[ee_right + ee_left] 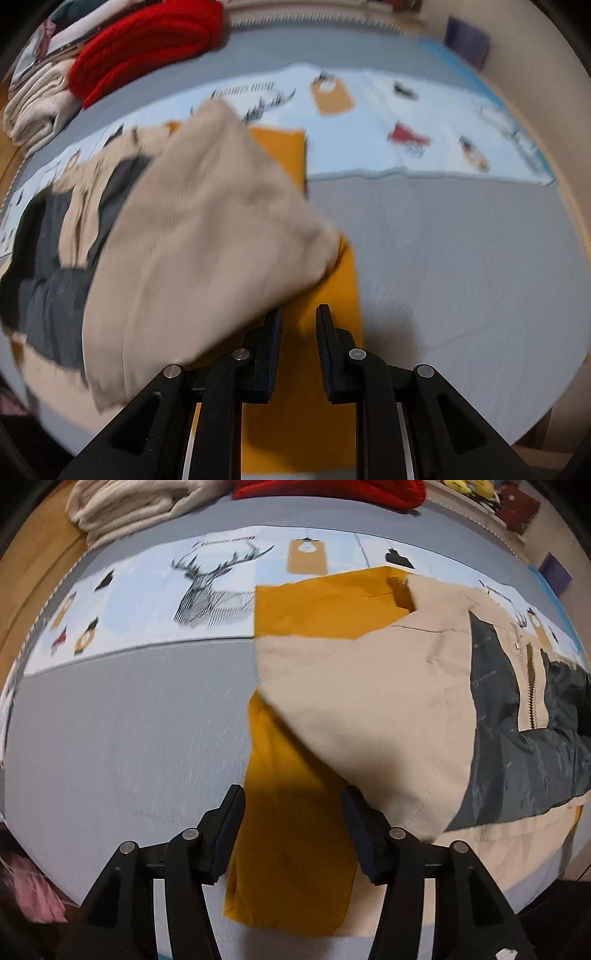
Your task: Fold large clothes
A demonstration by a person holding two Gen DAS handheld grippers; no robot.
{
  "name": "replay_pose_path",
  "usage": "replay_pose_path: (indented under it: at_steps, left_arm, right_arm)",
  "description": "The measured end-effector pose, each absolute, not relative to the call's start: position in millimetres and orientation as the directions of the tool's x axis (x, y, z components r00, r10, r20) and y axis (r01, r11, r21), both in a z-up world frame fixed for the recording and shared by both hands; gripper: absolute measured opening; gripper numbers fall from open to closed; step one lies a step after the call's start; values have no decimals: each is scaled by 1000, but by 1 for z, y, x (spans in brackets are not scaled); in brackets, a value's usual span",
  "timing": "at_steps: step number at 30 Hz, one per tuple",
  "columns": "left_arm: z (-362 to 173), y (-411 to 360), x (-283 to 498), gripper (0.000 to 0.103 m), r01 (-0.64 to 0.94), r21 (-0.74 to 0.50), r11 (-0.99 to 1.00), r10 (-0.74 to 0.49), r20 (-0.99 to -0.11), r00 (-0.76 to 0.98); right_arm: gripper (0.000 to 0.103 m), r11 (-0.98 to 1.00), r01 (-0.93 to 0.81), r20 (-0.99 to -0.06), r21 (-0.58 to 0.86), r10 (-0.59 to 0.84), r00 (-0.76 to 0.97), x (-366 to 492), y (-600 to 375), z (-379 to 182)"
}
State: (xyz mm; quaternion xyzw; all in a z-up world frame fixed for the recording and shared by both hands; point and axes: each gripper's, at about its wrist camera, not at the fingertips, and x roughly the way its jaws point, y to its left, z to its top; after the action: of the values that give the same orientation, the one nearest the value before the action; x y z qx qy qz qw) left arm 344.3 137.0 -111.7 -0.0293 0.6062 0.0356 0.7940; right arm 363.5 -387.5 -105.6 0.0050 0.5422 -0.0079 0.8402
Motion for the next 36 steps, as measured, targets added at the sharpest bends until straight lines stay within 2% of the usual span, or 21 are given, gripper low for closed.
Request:
replay_pose_path:
  at_steps: [6,25,27,29,30,32,36]
  left_arm:
    - [-123,129,370,54,-82,55,995,74,-967,246]
    - [-130,130,434,57,-136,50,989,85,-961,263]
    - [-130,133,436,52,-143,45,989,83,-960,267]
    - [-128,138,438,35,-155,38,987,80,-959,270]
    - [-127,142,439,30,-167,28,986,73,-959,273]
    - [-125,148,440,7,-188,10,982,63,-958,279]
    - [-117,160,438,4,-237,-24,971,53,-948,313]
  right_arm:
    - [21,999,34,-863,-28,-41,503,376,-386,-99]
    - [23,1000,-8,-872,21,22,488,436,-382,-124]
    - [23,1000,-17,-873,24,29,488,441,-379,-126]
    - [19,1000,-18,-868,20,27,497,443,-375,-125]
    - [9,1000,-15,-864,20,25,503,444,-374,-124]
    - [4,1000,0,-854,29,25,520,444,-375,-121]
    - [2,993,71,-826,92,36,562,445,-387,-111]
